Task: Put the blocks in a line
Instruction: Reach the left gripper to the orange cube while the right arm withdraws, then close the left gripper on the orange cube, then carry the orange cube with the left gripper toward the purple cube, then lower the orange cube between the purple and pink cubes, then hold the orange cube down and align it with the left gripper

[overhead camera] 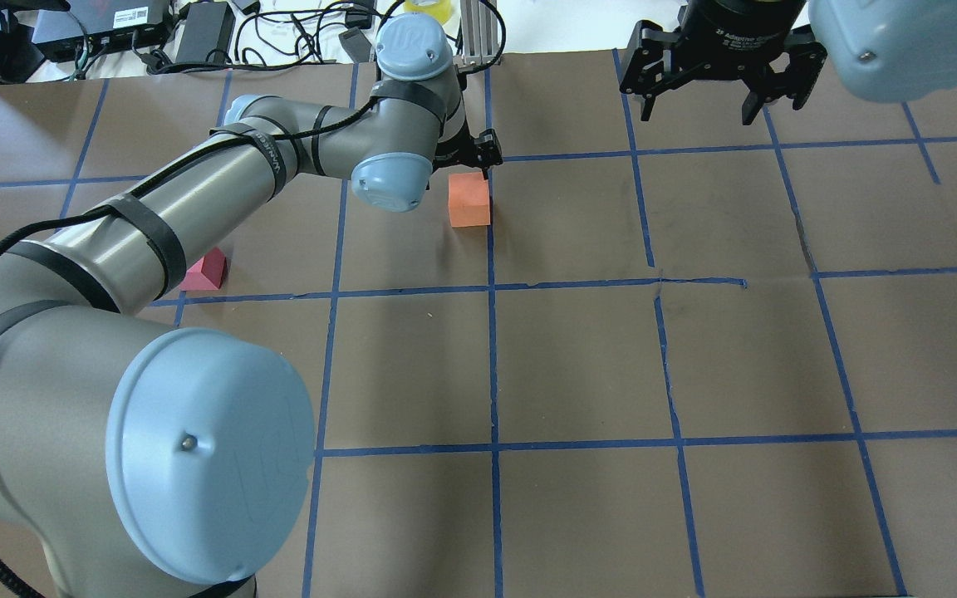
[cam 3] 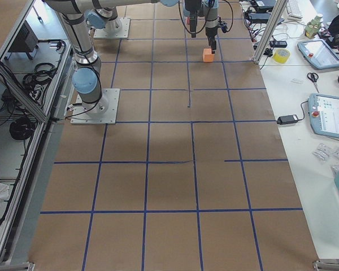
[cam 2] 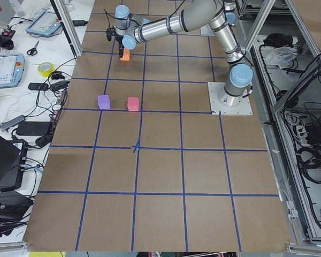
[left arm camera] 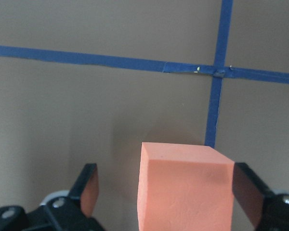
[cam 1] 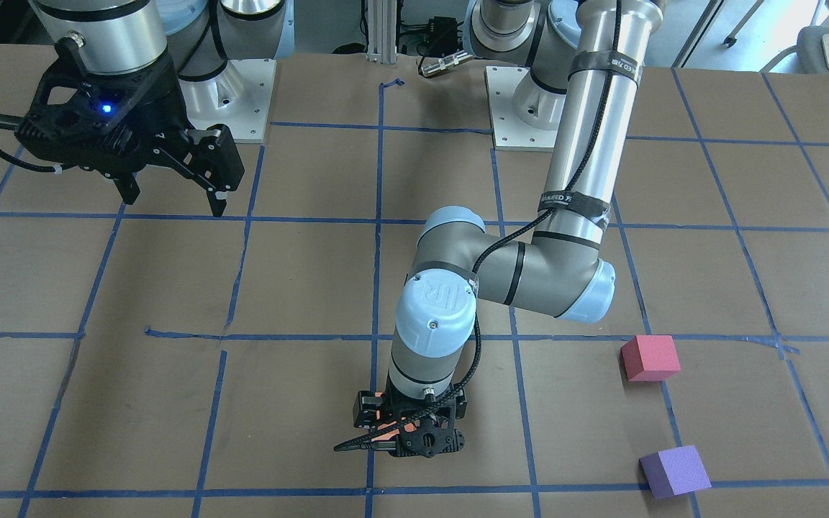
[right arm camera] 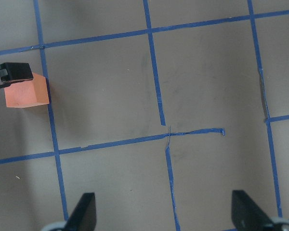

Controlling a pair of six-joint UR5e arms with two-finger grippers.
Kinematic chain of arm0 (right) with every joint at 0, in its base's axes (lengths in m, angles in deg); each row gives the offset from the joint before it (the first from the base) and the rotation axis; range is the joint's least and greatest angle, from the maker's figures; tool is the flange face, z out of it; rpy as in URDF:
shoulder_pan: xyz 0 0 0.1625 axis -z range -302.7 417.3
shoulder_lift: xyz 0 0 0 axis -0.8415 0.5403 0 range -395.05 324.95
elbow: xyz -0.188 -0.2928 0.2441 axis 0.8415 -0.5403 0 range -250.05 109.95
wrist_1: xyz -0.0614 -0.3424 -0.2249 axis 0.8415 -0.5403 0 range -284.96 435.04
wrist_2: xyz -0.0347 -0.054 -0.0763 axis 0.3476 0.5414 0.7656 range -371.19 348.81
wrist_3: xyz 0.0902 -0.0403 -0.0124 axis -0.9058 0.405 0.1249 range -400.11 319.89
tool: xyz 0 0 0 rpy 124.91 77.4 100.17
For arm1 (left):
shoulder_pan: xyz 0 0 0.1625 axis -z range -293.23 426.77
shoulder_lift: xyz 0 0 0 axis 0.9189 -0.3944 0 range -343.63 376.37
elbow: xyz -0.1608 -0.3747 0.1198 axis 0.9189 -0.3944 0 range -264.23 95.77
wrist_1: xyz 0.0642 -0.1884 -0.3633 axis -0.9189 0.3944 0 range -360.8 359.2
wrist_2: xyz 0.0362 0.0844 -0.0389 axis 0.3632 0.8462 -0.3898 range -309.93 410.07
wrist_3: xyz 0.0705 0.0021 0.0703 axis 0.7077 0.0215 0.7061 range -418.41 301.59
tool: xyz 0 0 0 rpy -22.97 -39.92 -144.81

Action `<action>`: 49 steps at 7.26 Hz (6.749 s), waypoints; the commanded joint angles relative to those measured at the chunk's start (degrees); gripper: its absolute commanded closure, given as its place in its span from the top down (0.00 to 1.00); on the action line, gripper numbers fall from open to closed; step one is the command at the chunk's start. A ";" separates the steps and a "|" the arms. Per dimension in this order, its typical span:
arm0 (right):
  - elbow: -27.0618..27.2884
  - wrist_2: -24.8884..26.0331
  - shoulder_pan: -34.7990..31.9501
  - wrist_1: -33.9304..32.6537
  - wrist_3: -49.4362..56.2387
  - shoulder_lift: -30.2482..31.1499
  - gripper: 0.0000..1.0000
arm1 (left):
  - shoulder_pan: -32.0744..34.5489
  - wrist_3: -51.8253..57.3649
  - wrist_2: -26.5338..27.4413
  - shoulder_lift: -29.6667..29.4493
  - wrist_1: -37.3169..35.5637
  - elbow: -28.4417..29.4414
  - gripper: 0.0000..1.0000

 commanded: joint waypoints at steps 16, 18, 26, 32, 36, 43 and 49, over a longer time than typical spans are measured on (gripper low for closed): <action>1.88 -0.71 0.00 -0.03 0.03 0.30 1.00 | -0.49 4.89 -2.14 2.90 6.31 0.74 0.01; 1.97 -0.71 0.00 -0.12 -0.06 0.22 1.00 | -7.75 11.55 -2.04 6.77 13.83 0.48 0.01; 2.06 -0.62 0.00 -0.03 -0.06 0.04 1.00 | -30.35 44.59 -1.33 10.48 16.00 -6.20 0.00; 1.01 -4.83 0.88 -0.56 0.38 -0.14 1.00 | -32.31 45.18 -1.07 7.67 11.87 -6.29 0.00; 1.36 -4.05 0.88 -0.82 0.82 -0.05 1.00 | -32.40 43.84 -0.98 7.14 11.51 -7.17 0.00; -2.84 -1.50 1.75 -0.30 2.23 -0.22 1.00 | -32.75 44.10 -0.90 6.35 7.03 -9.81 0.00; -3.74 -2.11 3.16 2.16 2.40 -0.66 1.00 | -32.84 44.72 0.86 5.64 6.76 -9.90 0.25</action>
